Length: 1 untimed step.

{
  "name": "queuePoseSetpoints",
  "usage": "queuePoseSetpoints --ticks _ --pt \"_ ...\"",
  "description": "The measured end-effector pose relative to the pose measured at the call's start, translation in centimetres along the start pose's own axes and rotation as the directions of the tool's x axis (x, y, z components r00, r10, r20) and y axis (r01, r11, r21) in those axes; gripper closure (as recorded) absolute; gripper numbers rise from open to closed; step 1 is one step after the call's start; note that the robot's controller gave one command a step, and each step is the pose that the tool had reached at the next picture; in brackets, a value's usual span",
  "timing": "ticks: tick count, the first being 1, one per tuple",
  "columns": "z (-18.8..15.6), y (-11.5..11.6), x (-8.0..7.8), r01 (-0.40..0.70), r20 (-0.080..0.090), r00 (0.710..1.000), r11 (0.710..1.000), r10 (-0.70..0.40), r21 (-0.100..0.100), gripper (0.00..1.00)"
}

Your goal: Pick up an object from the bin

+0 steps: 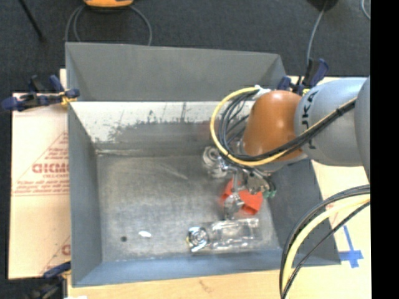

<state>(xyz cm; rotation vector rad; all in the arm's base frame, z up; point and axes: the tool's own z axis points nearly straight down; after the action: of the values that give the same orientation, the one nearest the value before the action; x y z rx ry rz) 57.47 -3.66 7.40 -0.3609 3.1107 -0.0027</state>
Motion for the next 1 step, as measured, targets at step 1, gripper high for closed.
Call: queuePoseSetpoints --ticks 1 --pt "-0.12 -10.33 -1.65 -0.057 0.002 0.998 0.998 0.057 0.004 0.0"
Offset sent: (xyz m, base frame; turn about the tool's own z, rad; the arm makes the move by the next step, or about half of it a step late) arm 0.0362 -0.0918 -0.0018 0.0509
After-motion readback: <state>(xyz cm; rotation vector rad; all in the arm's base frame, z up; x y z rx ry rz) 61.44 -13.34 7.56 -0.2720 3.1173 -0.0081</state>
